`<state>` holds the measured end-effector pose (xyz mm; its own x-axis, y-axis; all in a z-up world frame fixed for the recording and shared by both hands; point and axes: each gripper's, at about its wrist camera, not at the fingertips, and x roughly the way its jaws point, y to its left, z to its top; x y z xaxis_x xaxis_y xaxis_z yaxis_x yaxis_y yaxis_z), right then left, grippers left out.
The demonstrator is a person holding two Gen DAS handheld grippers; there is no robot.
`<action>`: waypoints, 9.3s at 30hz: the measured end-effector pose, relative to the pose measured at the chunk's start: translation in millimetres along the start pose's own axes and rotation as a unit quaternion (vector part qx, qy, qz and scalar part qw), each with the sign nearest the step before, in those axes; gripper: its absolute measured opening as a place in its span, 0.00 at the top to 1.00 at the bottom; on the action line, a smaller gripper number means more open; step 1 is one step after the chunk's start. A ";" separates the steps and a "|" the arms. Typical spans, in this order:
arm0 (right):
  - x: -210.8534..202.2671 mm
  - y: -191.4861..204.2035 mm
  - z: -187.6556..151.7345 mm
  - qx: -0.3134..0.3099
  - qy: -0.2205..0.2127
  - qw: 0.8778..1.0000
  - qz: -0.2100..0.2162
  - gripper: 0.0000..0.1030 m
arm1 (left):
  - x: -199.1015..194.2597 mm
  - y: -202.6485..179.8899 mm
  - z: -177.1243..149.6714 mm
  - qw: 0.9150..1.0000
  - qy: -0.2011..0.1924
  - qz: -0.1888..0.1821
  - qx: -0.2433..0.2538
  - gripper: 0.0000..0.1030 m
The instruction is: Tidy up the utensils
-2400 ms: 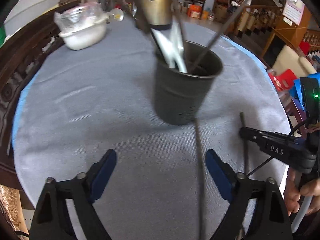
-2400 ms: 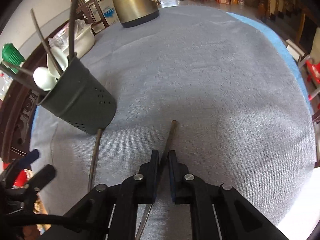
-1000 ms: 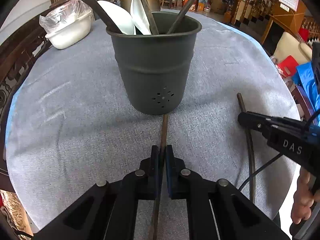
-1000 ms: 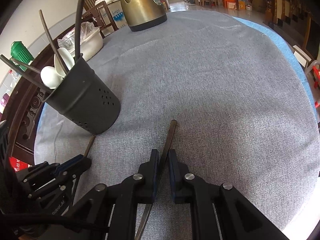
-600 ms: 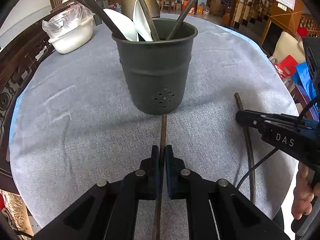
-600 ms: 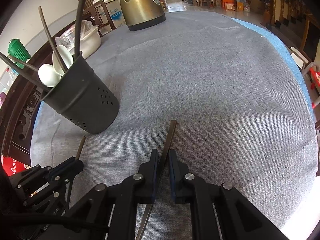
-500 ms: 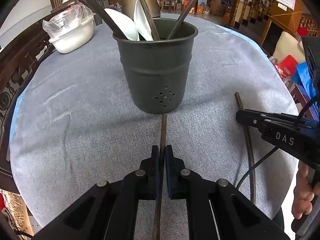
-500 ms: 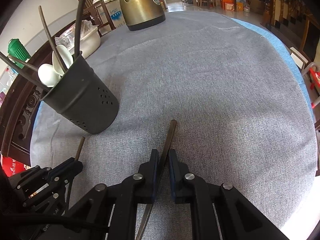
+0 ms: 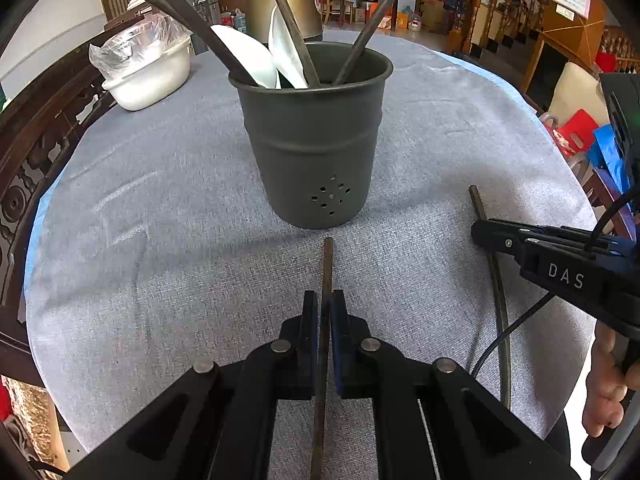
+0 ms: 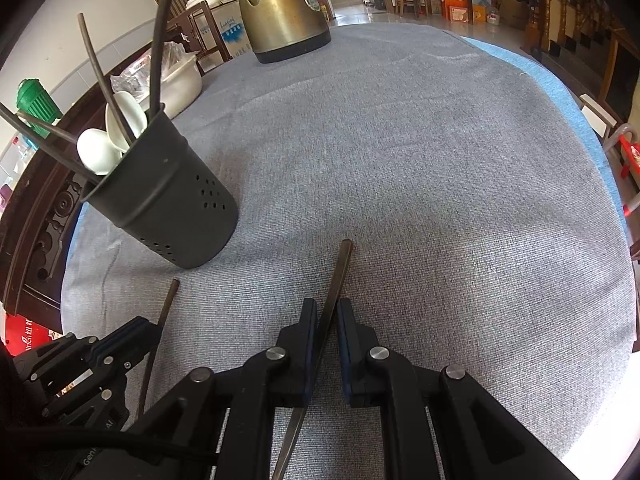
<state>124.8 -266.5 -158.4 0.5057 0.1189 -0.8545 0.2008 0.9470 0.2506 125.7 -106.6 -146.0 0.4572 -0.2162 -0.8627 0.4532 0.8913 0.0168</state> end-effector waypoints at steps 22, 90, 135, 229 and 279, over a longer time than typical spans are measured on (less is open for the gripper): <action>-0.2 -0.1 -1.0 -0.002 -0.003 1.000 0.003 0.89 | 12.8 -0.7 0.2 1.000 0.012 0.000 -0.002 0.94; 5.2 -4.3 12.8 0.020 0.017 1.000 0.006 0.91 | -3.5 71.0 -0.2 0.993 -0.001 -0.104 -0.056 0.95; -17.8 5.5 18.7 0.030 0.037 0.999 0.019 0.70 | -119.8 95.7 21.6 0.980 -0.184 -0.032 -0.065 0.95; -139.1 112.1 64.1 0.007 -0.536 0.842 0.060 0.94 | -144.3 103.7 104.4 0.940 -0.324 -0.053 -0.096 0.95; -172.3 53.0 -0.6 0.035 -0.336 0.933 0.120 0.29 | -215.1 91.4 -1.6 0.955 -0.271 0.110 -0.051 0.09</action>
<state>47.8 -236.7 1.8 0.9507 0.0890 -0.2970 0.0564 0.8923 0.4479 67.5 22.0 40.3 0.8740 -0.1686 -0.4557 0.2363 0.9670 0.0954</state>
